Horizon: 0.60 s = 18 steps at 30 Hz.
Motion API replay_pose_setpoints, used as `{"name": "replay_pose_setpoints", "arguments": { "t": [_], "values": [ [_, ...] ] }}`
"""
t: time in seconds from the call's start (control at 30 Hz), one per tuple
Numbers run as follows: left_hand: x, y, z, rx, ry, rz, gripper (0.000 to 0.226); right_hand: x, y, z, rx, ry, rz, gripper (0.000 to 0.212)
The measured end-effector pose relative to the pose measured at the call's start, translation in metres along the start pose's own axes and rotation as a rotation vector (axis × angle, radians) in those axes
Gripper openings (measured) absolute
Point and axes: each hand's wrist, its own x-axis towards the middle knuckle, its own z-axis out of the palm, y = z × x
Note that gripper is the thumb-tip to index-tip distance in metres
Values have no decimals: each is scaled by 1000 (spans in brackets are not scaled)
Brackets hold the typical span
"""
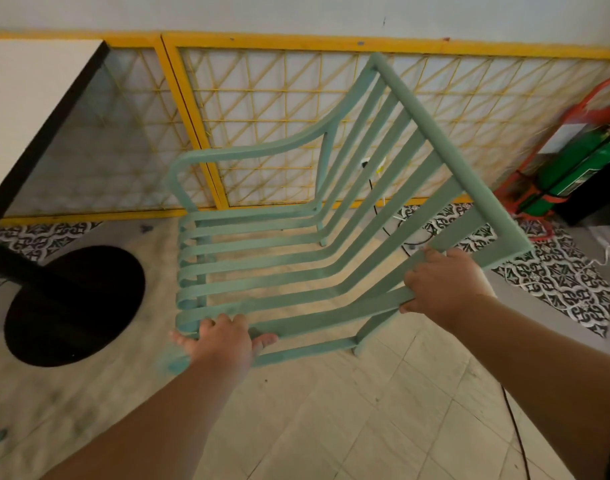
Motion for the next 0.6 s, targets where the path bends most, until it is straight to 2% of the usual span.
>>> {"name": "replay_pose_setpoints", "arguments": {
  "t": [0.13, 0.37, 0.5, 0.6],
  "values": [
    [19, -14, -13, 6, 5, 39, 73, 10, -11, -6, 10, 8, 37, 52],
    [60, -27, -45, 25, -28, 18, 85, 30, -27, -19, 60, 91, 69, 49],
    [64, -23, -49, 31, -27, 6, 88, 34, -32, -27, 73, 48, 24, 48],
    [67, -24, -48, 21, -20, 16, 85, 32, -42, -40, 143, 39, -56, 36]
  ]
}}
